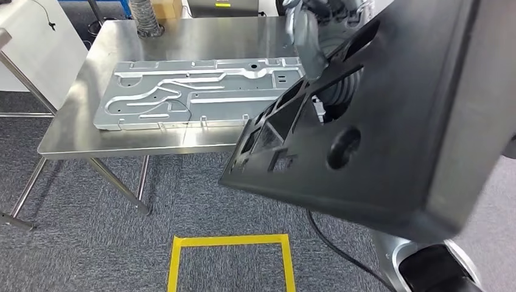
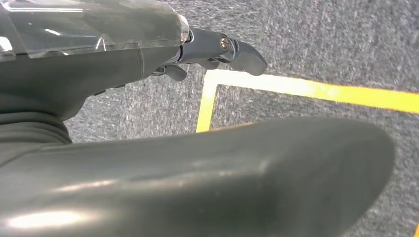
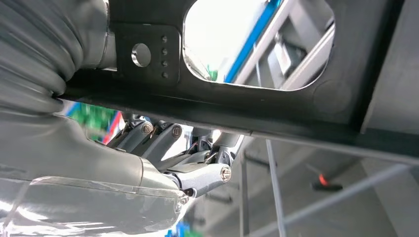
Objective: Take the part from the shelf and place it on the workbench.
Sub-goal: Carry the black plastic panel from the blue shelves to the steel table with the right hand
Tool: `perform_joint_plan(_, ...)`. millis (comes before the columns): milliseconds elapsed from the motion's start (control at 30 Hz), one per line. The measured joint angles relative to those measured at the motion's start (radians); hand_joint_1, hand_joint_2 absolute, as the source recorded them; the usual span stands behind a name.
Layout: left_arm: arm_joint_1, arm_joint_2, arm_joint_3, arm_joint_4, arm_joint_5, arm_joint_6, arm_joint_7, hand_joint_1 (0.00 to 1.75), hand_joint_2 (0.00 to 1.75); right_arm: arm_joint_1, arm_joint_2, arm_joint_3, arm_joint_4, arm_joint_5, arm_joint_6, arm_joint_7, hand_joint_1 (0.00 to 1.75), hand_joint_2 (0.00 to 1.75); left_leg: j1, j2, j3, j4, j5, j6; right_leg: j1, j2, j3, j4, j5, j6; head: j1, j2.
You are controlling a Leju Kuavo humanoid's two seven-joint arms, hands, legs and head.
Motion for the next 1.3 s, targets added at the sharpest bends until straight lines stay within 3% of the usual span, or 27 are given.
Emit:
perform_joint_plan(67,-0.001,0.0,0.001,0.0,-0.001,0.0,-0.001,0.0,0.0,0.003,0.008,0.01,-0.004,-0.02,0.013,0.004,1.75,1.75,0.002,0.0,0.008,-0.006,-0.003,0.012,-0.003,-0.002,-0.018,0.045,-0.029,0.009,0.0,0.0)
perform_joint_plan(167,-0.002,0.0,0.004,0.0,-0.007,-0.001,-0.004,0.0,0.0,0.011,0.014,0.026,-0.016,-0.039,0.023,0.011,1.75,1.75,-0.001,0.0,0.018,-0.008,-0.012,0.023,-0.004,-0.002,-0.131,0.247,-0.105,0.013,0.0,0.0)
perform_joint_plan(200,-0.002,0.0,0.004,0.0,-0.01,-0.002,-0.004,0.0,0.0,0.014,0.014,0.032,-0.02,-0.043,0.026,0.017,1.75,1.75,-0.003,0.0,0.023,-0.008,-0.016,0.025,-0.004,-0.002,-0.166,0.299,-0.112,0.013,0.0,0.0)
perform_joint_plan(233,-0.002,-0.001,0.004,0.0,-0.013,-0.003,-0.004,0.0,0.0,0.015,0.014,0.038,-0.024,-0.045,0.028,0.022,1.75,1.75,-0.005,-0.001,0.029,-0.008,-0.02,0.026,-0.003,-0.002,-0.181,0.307,-0.095,0.011,0.0,0.0)
perform_joint_plan(267,-0.001,-0.002,0.004,0.0,-0.015,-0.004,-0.005,0.0,0.0,0.015,0.014,0.043,-0.028,-0.046,0.029,0.028,1.75,1.75,-0.006,-0.001,0.036,-0.008,-0.025,0.025,-0.003,-0.002,-0.174,0.272,-0.058,0.008,0.0,0.0)
perform_joint_plan(333,-0.002,-0.006,0.004,0.0,-0.018,-0.006,-0.006,0.0,0.0,0.008,0.014,0.048,-0.034,-0.051,0.03,0.037,1.75,1.75,-0.01,-0.003,0.052,-0.008,-0.036,0.023,0.003,-0.002,-0.122,0.131,0.032,-0.005,0.0,0.0)
perform_joint_plan(400,-0.004,-0.01,0.004,0.0,-0.019,-0.007,-0.009,0.0,0.0,-0.001,0.014,0.049,-0.036,-0.059,0.03,0.042,1.75,1.75,-0.013,-0.003,0.059,-0.006,-0.045,0.016,0.009,-0.004,-0.082,0.031,0.071,-0.016,0.0,0.0)
perform_joint_plan(500,-0.006,-0.013,0.004,0.0,-0.021,-0.008,-0.013,0.0,0.0,-0.007,0.013,0.048,-0.038,-0.068,0.028,0.045,1.75,1.75,-0.012,-0.001,0.063,-0.008,-0.054,0.002,0.008,-0.002,-0.071,0.007,0.067,-0.025,0.0,0.0)
perform_joint_plan(567,-0.007,-0.014,0.004,0.0,-0.025,-0.008,-0.016,0.0,0.0,-0.01,0.012,0.045,-0.04,-0.07,0.026,0.045,1.75,1.75,-0.012,0.002,0.054,0.024,-0.076,-0.009,0.001,-0.002,-0.055,-0.006,0.065,-0.034,0.0,0.0)
perform_joint_plan(600,-0.007,-0.014,0.004,0.0,-0.027,-0.008,-0.017,0.0,0.0,-0.011,0.012,0.044,-0.042,-0.071,0.025,0.044,1.75,1.75,-0.01,0.002,0.033,0.072,-0.099,-0.014,-0.002,-0.003,-0.047,-0.011,0.062,-0.037,0.0,0.0)
perform_joint_plan(667,-0.007,-0.015,0.004,0.0,-0.031,-0.008,-0.017,0.0,0.0,-0.012,0.012,0.043,-0.042,-0.073,0.024,0.044,1.75,1.75,-0.004,0.002,-0.041,0.212,-0.152,-0.022,-0.001,-0.004,-0.035,-0.012,0.051,-0.041,0.0,0.0)
perform_joint_plan(700,-0.006,-0.015,0.004,0.0,-0.031,-0.007,-0.016,0.0,0.0,-0.01,0.011,0.042,-0.042,-0.073,0.023,0.044,1.75,1.75,-0.002,0.002,-0.076,0.267,-0.164,-0.025,0.0,-0.003,-0.029,-0.012,0.045,-0.041,0.0,0.0)
perform_joint_plan(733,-0.005,-0.015,0.004,0.0,-0.032,-0.007,-0.015,0.0,0.0,-0.008,0.011,0.041,-0.042,-0.073,0.021,0.044,1.75,1.75,0.0,0.002,-0.096,0.287,-0.155,-0.027,0.0,-0.002,-0.021,-0.011,0.039,-0.04,0.0,0.0)
perform_joint_plan(767,-0.004,-0.015,0.004,0.0,-0.033,-0.006,-0.014,0.0,0.0,-0.007,0.011,0.039,-0.042,-0.073,0.018,0.044,1.75,1.75,0.001,0.003,-0.094,0.265,-0.125,-0.027,-0.001,-0.002,-0.012,-0.01,0.032,-0.038,0.0,0.0)
perform_joint_plan(833,-0.004,-0.015,0.005,0.0,-0.035,-0.006,-0.013,0.0,0.0,-0.007,0.011,0.034,-0.043,-0.072,0.012,0.044,1.75,1.75,0.001,0.004,-0.042,0.133,-0.037,-0.024,-0.001,-0.001,0.009,-0.009,0.015,-0.032,0.0,0.0)
perform_joint_plan(900,-0.004,-0.014,0.006,0.0,-0.037,-0.006,-0.012,0.0,0.0,-0.009,0.011,0.028,-0.047,-0.071,0.007,0.044,1.75,1.75,-0.002,0.004,0.008,0.023,0.001,-0.017,0.002,0.0,0.021,-0.008,0.0,-0.022,0.0,0.0)
perform_joint_plan(1000,-0.005,-0.014,0.006,0.0,-0.04,-0.005,-0.01,0.0,0.0,-0.01,0.012,0.018,-0.054,-0.064,-0.004,0.044,1.75,1.75,-0.005,0.003,0.024,-0.006,-0.013,0.001,0.004,0.0,0.022,-0.003,-0.003,-0.007,0.0,0.0)
perform_joint_plan(1067,-0.004,-0.014,0.006,0.0,-0.044,-0.005,-0.011,0.0,0.0,-0.011,0.012,0.013,-0.058,-0.053,-0.016,0.045,1.75,1.75,-0.002,0.001,0.038,-0.016,-0.019,0.012,0.003,-0.001,-0.001,0.045,-0.006,0.001,0.0,0.0)
perform_joint_plan(1100,-0.004,-0.014,0.006,0.0,-0.046,-0.005,-0.011,0.0,0.0,-0.013,0.013,0.012,-0.06,-0.046,-0.023,0.045,1.75,1.75,-0.002,0.001,0.046,-0.02,-0.022,0.017,0.002,-0.001,-0.031,0.096,-0.017,0.003,0.0,0.0)
perform_joint_plan(1200,-0.006,-0.013,0.006,0.0,-0.053,-0.006,-0.012,0.0,0.0,-0.015,0.017,0.015,-0.058,-0.02,-0.051,0.05,1.75,1.75,-0.005,0.0,0.068,-0.022,-0.042,0.027,0.001,-0.001,-0.16,0.278,-0.08,0.008,0.0,0.0)
perform_joint_plan(1233,-0.005,-0.013,0.006,0.0,-0.055,-0.006,-0.013,0.0,0.0,-0.015,0.019,0.016,-0.055,-0.015,-0.059,0.052,1.75,1.75,-0.007,-0.002,0.079,-0.022,-0.05,0.028,0.001,-0.001,-0.189,0.299,-0.087,0.008,0.0,0.0)
perform_joint_plan(1267,-0.005,-0.013,0.006,0.0,-0.057,-0.006,-0.014,0.0,0.0,-0.016,0.02,0.017,-0.053,-0.012,-0.064,0.053,1.75,1.75,-0.008,-0.003,0.091,-0.022,-0.06,0.027,0.002,-0.001,-0.2,0.285,-0.075,0.006,0.0,0.0)
perform_joint_plan(1300,-0.004,-0.013,0.006,0.0,-0.059,-0.006,-0.014,0.0,0.0,-0.018,0.021,0.017,-0.05,-0.011,-0.067,0.054,1.75,1.75,-0.01,-0.004,0.106,-0.022,-0.07,0.027,0.002,-0.001,-0.193,0.236,-0.041,0.002,0.0,0.0)
